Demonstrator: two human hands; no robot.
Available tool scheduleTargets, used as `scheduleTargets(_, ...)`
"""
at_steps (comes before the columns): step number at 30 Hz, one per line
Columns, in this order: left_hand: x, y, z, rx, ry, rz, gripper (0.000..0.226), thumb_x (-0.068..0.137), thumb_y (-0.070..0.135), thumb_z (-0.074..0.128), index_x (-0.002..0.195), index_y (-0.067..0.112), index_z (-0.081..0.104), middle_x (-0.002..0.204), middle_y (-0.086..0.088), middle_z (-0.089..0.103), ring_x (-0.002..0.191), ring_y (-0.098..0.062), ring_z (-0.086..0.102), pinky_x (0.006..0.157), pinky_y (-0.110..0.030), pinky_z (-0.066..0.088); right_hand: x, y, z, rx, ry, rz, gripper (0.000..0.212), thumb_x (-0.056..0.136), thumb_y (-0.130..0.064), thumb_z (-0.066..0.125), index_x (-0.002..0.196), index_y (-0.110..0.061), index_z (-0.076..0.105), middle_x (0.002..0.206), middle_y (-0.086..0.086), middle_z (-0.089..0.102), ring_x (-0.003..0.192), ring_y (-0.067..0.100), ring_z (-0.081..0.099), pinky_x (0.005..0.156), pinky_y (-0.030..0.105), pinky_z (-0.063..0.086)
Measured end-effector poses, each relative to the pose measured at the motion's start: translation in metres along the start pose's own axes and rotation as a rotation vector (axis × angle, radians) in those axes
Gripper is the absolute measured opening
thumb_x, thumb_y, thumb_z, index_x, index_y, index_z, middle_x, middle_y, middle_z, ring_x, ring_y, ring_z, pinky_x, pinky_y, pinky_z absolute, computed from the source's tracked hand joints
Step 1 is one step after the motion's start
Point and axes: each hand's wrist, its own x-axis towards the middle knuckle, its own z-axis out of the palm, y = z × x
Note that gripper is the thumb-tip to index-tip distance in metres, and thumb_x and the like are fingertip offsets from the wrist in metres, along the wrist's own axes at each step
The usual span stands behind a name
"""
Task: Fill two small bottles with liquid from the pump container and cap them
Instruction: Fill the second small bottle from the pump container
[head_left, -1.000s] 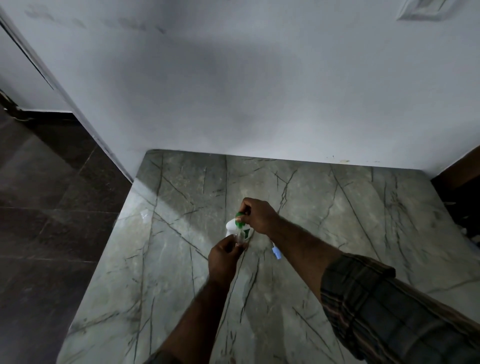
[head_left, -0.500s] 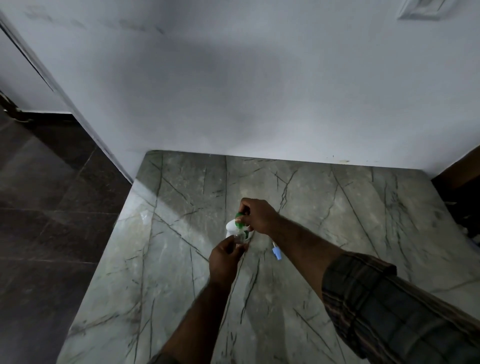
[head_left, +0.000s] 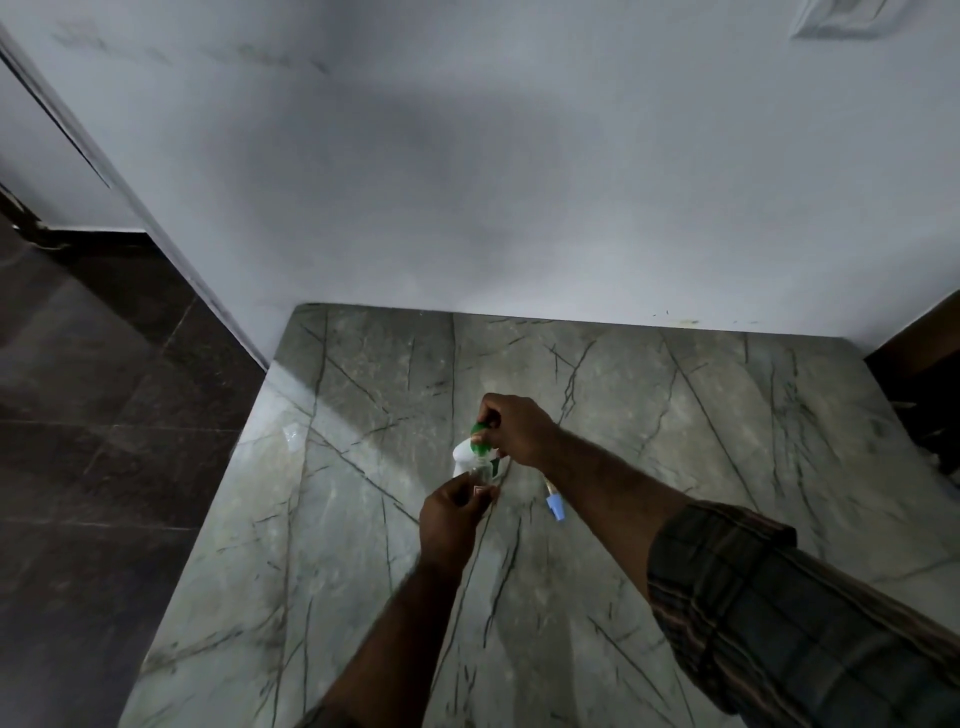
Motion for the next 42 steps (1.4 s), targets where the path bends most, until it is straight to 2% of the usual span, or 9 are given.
scheduleTargets(2,0.001,0.001,0.001,0.013,0.009,0.009,0.029,0.083,0.023,0.080,0.110,0.027,0.073,0.094,0.006,0.079,0.089,-0.011,0.075,0.084,-0.035,0.061,0.000,-0.002,-0.003,-0.003,0.004,0.001,0.018,0.083,-0.014,0.076,0.094,-0.004,0.065,0.092,0.012,0.073,0.079,0.028,0.072,0.069,0.041,0.061)
scheduleTargets(6,0.001,-0.001,0.001,0.046,0.006,0.021,0.020,0.083,0.025,0.080,0.098,0.035,0.072,0.091,0.008,0.078,0.086,-0.009,0.074,0.082,-0.034,0.061,-0.001,0.005,0.003,0.014,0.000,0.008,0.017,0.084,-0.015,0.075,0.092,-0.006,0.063,0.091,0.011,0.072,0.077,0.027,0.072,0.069,0.042,0.062)
scheduleTargets(10,0.001,-0.003,0.001,0.063,0.007,0.007,0.029,0.085,0.026,0.078,0.113,0.023,0.073,0.093,0.010,0.078,0.085,-0.004,0.073,0.083,-0.031,0.061,0.000,0.008,0.007,-0.004,0.017,0.001,0.018,0.084,-0.016,0.075,0.091,-0.005,0.063,0.092,0.011,0.071,0.084,0.027,0.069,0.076,0.048,0.060)
scheduleTargets(14,0.002,0.000,0.001,0.034,0.003,0.010,0.033,0.085,0.022,0.078,0.117,0.018,0.072,0.102,0.002,0.077,0.095,-0.014,0.073,0.088,-0.037,0.060,0.002,0.002,0.001,0.016,0.009,0.001,0.021,0.081,-0.014,0.079,0.091,-0.002,0.064,0.091,0.013,0.071,0.084,0.028,0.070,0.073,0.048,0.061)
scheduleTargets(18,0.003,0.001,0.002,0.053,0.008,0.006,0.031,0.084,0.023,0.079,0.114,0.017,0.073,0.097,0.001,0.078,0.092,-0.017,0.074,0.088,-0.043,0.061,0.002,0.004,0.002,0.001,0.018,-0.013,0.020,0.082,-0.014,0.077,0.092,-0.001,0.064,0.092,0.014,0.071,0.085,0.028,0.069,0.073,0.045,0.060)
scheduleTargets(22,0.004,-0.003,0.001,0.041,0.011,-0.004,0.034,0.084,0.024,0.079,0.117,0.018,0.072,0.100,0.003,0.078,0.093,-0.013,0.073,0.089,-0.042,0.061,0.002,0.007,0.007,-0.055,0.028,-0.020,0.020,0.083,-0.018,0.076,0.090,-0.005,0.063,0.091,0.010,0.070,0.081,0.021,0.063,0.067,0.034,0.052)
scheduleTargets(32,-0.001,0.001,0.001,0.087,0.020,-0.001,0.028,0.083,0.025,0.079,0.111,0.019,0.075,0.094,0.002,0.078,0.090,-0.017,0.073,0.089,-0.046,0.060,0.001,0.007,0.006,-0.036,0.010,-0.008,0.023,0.082,-0.018,0.077,0.092,-0.003,0.063,0.091,0.012,0.071,0.079,0.022,0.063,0.072,0.040,0.055)
scheduleTargets(37,-0.003,0.005,-0.001,0.078,0.015,0.011,0.036,0.084,0.027,0.078,0.119,0.019,0.072,0.102,0.005,0.077,0.095,-0.011,0.073,0.089,-0.039,0.061,0.000,0.002,0.002,-0.028,0.017,-0.007,0.023,0.082,-0.020,0.077,0.093,-0.004,0.063,0.092,0.010,0.071,0.076,0.017,0.061,0.071,0.038,0.054)
scheduleTargets(42,-0.002,0.008,-0.002,0.085,0.010,0.017,0.031,0.084,0.026,0.079,0.114,0.023,0.072,0.099,0.007,0.077,0.091,-0.008,0.073,0.088,-0.037,0.061,0.000,0.001,-0.001,-0.016,0.010,-0.012,0.023,0.083,-0.017,0.076,0.094,-0.002,0.063,0.091,0.013,0.071,0.075,0.021,0.065,0.070,0.040,0.059)
